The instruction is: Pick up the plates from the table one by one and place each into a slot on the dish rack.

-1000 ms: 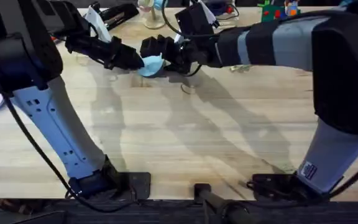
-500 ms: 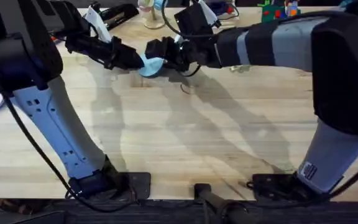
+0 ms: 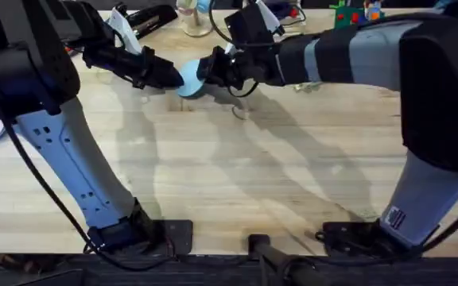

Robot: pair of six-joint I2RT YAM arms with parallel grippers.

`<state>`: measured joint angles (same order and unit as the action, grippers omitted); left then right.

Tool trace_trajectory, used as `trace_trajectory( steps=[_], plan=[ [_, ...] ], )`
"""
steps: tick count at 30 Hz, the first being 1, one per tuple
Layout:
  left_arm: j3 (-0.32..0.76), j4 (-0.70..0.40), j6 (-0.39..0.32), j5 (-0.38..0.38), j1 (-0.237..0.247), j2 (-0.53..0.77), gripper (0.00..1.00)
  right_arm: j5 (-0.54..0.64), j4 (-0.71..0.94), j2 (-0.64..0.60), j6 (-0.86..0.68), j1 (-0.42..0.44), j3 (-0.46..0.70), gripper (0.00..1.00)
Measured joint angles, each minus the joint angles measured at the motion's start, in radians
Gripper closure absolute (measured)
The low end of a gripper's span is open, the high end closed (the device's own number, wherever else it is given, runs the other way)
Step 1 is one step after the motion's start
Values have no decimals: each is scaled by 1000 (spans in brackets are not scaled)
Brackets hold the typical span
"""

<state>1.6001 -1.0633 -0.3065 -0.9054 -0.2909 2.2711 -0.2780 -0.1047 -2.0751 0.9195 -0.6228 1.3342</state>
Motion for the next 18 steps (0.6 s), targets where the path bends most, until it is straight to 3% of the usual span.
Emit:
trace_trajectory(
  steps=[5, 9, 18],
  plan=[
    [1, -18, 0, 7, 1, -5, 960, -81, 5, 0, -11, 30, 0, 970],
    [-6, -41, -1, 64, 16, -43, 961, -152, 17, 0, -57, 68, 0, 972],
    [-10, -143, -1, 202, 10, -350, 960, -188, 114, 71, -238, 136, 0, 972]
  ],
)
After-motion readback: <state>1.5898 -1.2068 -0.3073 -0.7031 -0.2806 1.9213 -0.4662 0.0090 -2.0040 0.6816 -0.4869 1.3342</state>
